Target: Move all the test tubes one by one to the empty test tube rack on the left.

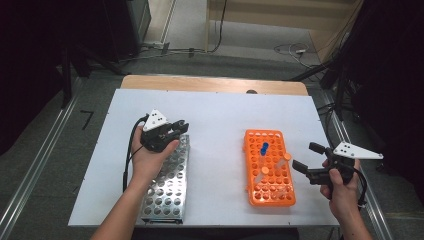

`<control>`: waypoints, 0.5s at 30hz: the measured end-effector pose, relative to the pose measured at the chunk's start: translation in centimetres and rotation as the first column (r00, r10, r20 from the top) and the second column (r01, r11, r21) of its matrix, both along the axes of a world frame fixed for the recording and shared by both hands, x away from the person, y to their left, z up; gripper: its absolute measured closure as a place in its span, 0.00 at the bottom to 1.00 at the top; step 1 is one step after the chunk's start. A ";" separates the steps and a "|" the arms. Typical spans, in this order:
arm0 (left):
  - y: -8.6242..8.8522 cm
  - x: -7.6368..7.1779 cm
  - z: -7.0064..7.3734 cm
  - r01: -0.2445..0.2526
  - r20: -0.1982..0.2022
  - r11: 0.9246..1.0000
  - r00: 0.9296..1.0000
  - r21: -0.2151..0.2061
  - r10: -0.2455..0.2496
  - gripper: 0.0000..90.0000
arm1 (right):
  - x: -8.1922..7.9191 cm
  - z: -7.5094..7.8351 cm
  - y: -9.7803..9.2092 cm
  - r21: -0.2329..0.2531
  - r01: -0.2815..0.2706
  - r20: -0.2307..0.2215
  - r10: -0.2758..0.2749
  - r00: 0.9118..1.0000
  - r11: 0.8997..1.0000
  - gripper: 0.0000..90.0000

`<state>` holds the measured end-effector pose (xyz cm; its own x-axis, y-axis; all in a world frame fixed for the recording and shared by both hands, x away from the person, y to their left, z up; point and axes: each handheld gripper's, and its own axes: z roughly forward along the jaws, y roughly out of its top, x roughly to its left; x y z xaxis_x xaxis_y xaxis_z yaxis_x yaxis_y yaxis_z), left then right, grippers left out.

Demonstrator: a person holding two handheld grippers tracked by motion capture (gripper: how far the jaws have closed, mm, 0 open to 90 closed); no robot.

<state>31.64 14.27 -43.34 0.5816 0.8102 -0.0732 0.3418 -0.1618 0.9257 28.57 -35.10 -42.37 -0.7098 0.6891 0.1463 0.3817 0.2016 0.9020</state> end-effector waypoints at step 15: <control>-0.1 0.0 -0.5 0.008 -0.100 0.998 0.995 0.055 -0.002 0.84 | -0.6 -0.3 0.1 -0.010 -0.025 -0.002 0.025 1.000 1.000 0.00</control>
<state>31.62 14.13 -43.80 0.5776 0.8117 -0.0866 0.4315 -0.2136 0.8764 27.96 -35.00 -42.68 -0.7267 0.6722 0.1412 0.3783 0.2201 0.8991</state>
